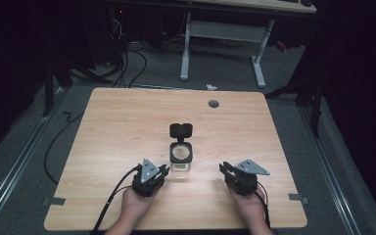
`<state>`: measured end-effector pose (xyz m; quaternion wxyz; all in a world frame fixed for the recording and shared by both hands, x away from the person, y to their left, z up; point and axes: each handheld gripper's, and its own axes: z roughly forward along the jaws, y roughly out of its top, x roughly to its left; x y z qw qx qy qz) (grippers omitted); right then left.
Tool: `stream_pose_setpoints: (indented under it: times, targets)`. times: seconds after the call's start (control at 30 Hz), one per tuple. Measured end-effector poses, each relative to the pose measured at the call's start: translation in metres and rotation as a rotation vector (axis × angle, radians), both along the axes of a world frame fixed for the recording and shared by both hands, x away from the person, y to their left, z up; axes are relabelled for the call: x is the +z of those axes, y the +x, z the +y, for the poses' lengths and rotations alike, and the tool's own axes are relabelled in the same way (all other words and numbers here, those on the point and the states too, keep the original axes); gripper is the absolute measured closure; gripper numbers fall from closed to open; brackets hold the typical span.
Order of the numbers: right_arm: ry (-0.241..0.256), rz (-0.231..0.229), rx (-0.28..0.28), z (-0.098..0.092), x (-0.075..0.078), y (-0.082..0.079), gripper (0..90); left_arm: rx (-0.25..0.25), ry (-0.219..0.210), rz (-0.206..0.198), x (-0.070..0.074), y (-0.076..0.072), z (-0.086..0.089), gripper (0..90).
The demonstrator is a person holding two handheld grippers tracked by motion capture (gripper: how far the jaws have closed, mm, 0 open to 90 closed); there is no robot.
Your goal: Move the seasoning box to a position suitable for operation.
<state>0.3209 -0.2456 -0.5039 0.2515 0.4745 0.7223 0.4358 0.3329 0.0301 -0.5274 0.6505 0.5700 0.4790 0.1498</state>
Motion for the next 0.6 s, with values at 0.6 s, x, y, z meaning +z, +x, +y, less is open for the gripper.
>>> stream_pose_setpoints:
  times: [0.6]
  targets:
    - [0.095,-0.128,0.034,0.049,0.052,0.061,90.0,-0.031,0.034,0.015,-0.006,0.001,-0.021,88.1]
